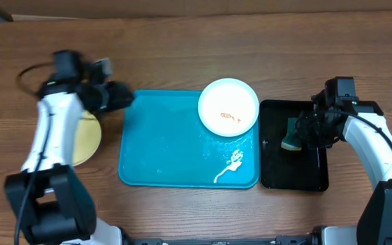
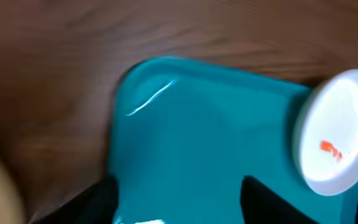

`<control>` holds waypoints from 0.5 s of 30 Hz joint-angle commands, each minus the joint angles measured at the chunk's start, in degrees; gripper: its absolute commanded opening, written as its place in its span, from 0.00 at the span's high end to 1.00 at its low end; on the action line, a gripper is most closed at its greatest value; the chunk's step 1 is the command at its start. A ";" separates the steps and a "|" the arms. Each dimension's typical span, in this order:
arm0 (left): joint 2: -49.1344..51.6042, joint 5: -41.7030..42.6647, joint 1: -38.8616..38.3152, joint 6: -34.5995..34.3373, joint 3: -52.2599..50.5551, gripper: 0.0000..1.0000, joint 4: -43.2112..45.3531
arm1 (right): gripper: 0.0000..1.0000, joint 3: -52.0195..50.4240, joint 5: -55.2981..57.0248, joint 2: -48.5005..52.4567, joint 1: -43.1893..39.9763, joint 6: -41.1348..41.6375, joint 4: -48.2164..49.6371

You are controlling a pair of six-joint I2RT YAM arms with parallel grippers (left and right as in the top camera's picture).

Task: Clean dirty plates on tray and stack at the side
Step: 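Move left gripper to white plate rim and grip it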

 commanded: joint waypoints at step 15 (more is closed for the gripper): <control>6.78 -13.68 -28.15 4.11 1.22 0.21 18.71 | 0.96 0.96 -0.48 -0.17 0.15 -0.46 0.11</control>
